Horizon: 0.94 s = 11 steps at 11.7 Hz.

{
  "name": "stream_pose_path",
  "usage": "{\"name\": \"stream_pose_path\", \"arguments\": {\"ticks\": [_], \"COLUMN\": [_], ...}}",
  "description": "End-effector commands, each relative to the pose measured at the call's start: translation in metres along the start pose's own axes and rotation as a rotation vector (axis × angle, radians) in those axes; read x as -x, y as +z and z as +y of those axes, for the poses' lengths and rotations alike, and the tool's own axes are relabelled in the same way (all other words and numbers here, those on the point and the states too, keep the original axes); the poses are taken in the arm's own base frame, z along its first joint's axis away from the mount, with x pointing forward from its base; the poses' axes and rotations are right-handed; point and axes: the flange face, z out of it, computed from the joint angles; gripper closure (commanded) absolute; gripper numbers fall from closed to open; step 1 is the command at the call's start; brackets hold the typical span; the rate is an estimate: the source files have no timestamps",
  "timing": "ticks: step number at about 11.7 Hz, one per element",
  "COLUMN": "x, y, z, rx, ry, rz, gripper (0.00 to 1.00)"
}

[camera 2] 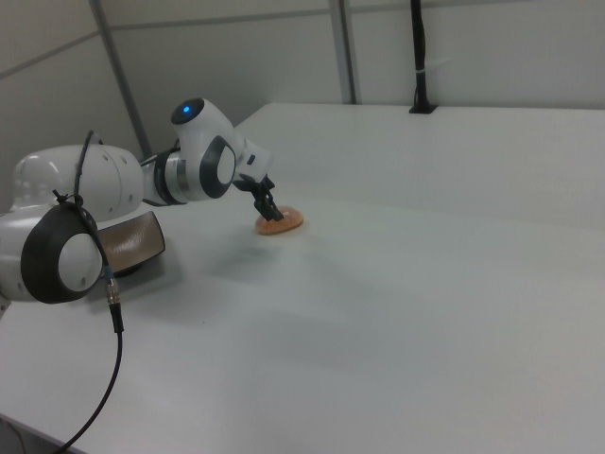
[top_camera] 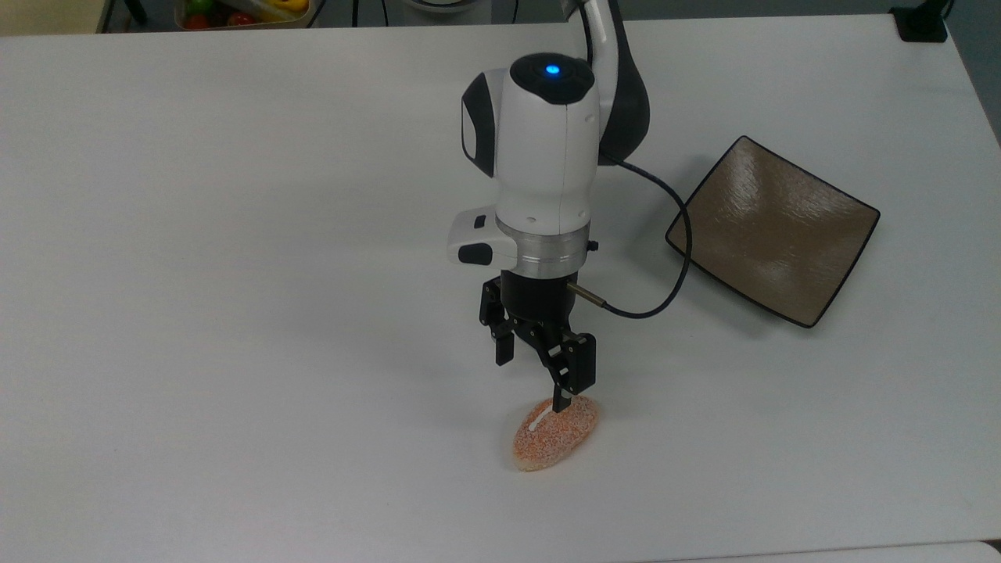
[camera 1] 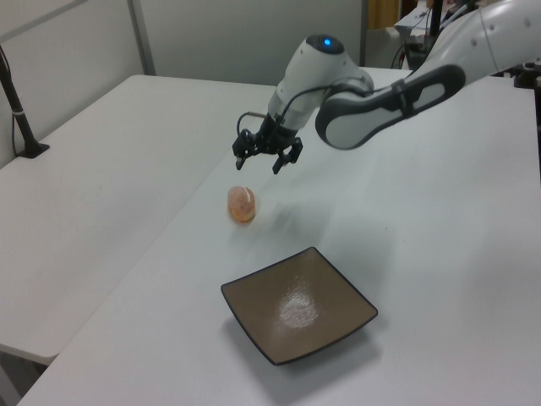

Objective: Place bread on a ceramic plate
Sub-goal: 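Close the gripper around the bread roll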

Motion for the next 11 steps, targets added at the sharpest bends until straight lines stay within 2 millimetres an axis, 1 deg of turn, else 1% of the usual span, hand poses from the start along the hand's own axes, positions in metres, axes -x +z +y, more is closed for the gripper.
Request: {"name": "stream_pose_path", "arguments": {"ticks": [1, 2, 4, 6, 9, 11], "x": [0.013, 0.012, 0.024, 0.027, 0.032, 0.038], "y": [0.021, 0.024, 0.037, 0.044, 0.047, 0.055], "z": [-0.007, -0.009, -0.008, -0.006, -0.008, -0.006], "rx": [-0.025, -0.032, -0.026, -0.034, -0.060, -0.066], "ry": [-0.008, -0.003, -0.018, -0.019, -0.028, -0.043], "rz": [0.045, 0.051, 0.047, 0.046, 0.053, 0.057], "gripper": [0.00, 0.00, 0.00, 0.00, 0.00, 0.00]}}
